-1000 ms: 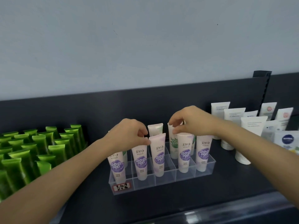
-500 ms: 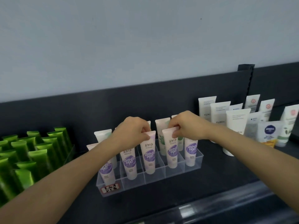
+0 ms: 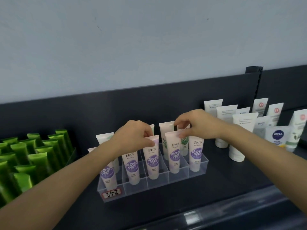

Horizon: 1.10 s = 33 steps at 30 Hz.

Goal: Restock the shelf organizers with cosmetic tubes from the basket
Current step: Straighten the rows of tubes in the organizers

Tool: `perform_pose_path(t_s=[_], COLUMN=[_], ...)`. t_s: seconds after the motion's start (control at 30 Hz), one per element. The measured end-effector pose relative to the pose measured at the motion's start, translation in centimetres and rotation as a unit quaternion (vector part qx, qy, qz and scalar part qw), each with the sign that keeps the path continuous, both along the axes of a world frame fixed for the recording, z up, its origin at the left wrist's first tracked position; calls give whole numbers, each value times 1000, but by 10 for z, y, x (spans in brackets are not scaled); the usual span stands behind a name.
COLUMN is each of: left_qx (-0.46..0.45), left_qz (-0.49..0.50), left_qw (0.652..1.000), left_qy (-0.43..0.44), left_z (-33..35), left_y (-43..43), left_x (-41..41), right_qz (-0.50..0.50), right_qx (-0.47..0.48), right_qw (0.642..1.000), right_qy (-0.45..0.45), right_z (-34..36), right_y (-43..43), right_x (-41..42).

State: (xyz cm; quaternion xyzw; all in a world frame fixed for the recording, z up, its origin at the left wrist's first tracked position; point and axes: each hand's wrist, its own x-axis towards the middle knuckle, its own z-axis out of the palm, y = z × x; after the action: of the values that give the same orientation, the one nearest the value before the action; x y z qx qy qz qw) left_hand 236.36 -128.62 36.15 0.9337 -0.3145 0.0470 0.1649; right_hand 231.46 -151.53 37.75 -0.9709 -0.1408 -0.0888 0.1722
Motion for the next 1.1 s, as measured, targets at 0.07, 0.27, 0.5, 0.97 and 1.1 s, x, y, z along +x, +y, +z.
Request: perform_pose_path(t_s=[0.07,0.27,0.5,0.97,1.1], left_qx=[-7,-12,-32,-36,-34], left_qz=[1,6,9,20,28], left_qw=[1000,1000,999,999,999], left_qy=[2,8,2,-8,-19], left_z=[0,1,5,9,16], left_y=[2,6,10,25,39], left_x=[-1,-4,-6,-9,-13], right_qz=[-21,-54,-53,-63,-19], right_qx=[11,-25,-16,40,40], right_qw=[1000,998,998,997,996], right_qy=[0,34,10,9,-72], right_z=[4,-12,-23,-12,3], right_y=[-11,-29,-34,-25,8], right_x=[-6,-13,-9,-7,-13])
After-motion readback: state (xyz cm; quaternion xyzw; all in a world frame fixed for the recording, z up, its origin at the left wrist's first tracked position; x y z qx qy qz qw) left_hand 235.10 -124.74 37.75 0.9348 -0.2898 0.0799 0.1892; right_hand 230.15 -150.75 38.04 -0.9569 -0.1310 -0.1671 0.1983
